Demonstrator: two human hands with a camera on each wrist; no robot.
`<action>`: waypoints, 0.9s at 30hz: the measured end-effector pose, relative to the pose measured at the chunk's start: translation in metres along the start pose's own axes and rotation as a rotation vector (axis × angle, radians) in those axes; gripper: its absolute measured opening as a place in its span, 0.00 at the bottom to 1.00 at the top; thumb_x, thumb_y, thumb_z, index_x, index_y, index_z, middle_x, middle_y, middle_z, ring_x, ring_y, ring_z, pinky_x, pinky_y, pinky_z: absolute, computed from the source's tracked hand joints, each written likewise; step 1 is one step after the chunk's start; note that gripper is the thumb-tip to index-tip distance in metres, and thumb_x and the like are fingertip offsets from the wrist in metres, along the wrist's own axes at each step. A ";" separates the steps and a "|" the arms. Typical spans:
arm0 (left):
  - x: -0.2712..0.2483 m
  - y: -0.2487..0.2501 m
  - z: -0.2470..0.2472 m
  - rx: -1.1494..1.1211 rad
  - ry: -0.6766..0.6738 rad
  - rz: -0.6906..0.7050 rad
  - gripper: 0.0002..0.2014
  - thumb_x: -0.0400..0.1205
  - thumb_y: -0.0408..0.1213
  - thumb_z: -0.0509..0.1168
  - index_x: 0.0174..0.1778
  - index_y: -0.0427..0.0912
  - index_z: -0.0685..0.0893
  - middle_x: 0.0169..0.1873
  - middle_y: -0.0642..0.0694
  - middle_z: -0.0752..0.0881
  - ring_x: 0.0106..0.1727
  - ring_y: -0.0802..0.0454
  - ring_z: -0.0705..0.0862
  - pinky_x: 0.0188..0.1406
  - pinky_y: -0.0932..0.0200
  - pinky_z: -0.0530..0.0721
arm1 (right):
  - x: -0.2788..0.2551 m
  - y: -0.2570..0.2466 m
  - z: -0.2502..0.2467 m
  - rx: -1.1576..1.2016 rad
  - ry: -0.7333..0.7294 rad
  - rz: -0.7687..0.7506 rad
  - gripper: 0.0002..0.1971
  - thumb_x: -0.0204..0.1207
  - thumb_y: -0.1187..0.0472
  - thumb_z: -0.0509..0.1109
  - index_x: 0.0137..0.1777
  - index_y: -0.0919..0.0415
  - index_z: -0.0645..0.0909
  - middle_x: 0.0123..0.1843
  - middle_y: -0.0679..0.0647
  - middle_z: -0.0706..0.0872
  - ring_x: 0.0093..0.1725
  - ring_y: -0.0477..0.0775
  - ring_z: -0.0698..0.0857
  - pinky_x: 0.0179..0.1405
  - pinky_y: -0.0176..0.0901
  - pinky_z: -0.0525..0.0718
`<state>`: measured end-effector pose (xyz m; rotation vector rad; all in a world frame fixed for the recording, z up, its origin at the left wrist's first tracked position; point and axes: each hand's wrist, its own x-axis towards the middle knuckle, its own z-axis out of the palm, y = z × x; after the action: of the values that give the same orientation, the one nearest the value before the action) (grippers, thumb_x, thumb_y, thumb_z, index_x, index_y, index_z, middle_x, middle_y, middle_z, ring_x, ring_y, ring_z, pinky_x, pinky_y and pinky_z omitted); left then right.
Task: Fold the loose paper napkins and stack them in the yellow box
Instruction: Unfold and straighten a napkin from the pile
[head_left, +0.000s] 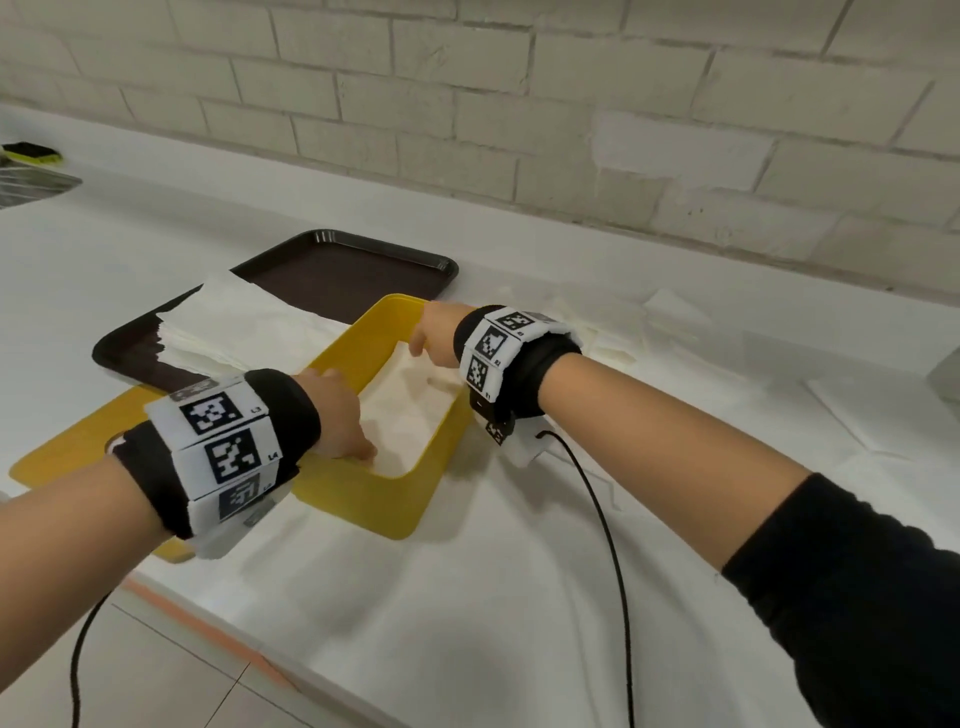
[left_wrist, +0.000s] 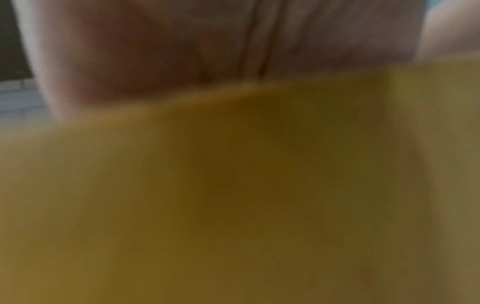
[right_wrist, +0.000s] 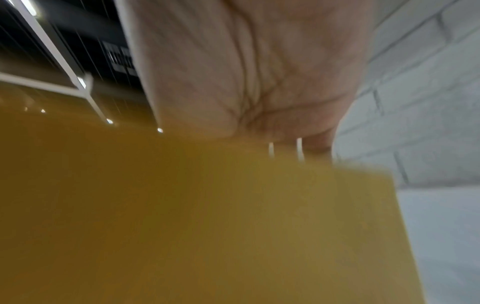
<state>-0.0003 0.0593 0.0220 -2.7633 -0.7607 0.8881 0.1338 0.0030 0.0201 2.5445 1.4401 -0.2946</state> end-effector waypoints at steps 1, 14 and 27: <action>-0.001 -0.003 -0.001 -0.004 0.022 0.018 0.25 0.83 0.59 0.53 0.66 0.46 0.80 0.61 0.43 0.72 0.62 0.46 0.71 0.69 0.53 0.73 | -0.004 0.004 -0.003 0.056 0.055 -0.018 0.18 0.82 0.66 0.57 0.71 0.59 0.75 0.72 0.58 0.71 0.69 0.60 0.76 0.64 0.44 0.75; -0.064 0.091 -0.066 -0.837 0.559 0.636 0.08 0.80 0.52 0.62 0.43 0.55 0.85 0.30 0.60 0.84 0.35 0.64 0.81 0.26 0.75 0.70 | -0.192 0.158 0.047 0.510 0.207 0.501 0.12 0.80 0.55 0.62 0.56 0.60 0.81 0.57 0.55 0.83 0.51 0.51 0.78 0.49 0.38 0.72; 0.028 0.319 -0.117 -0.587 0.268 0.826 0.18 0.82 0.41 0.62 0.67 0.42 0.77 0.65 0.42 0.79 0.62 0.44 0.81 0.55 0.60 0.78 | -0.243 0.288 0.115 0.538 -0.014 1.070 0.26 0.78 0.53 0.67 0.71 0.67 0.69 0.71 0.62 0.75 0.70 0.62 0.75 0.64 0.46 0.73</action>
<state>0.2214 -0.1993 0.0144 -3.6821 0.2697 0.3678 0.2509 -0.3726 -0.0018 3.2548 -0.1890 -0.5323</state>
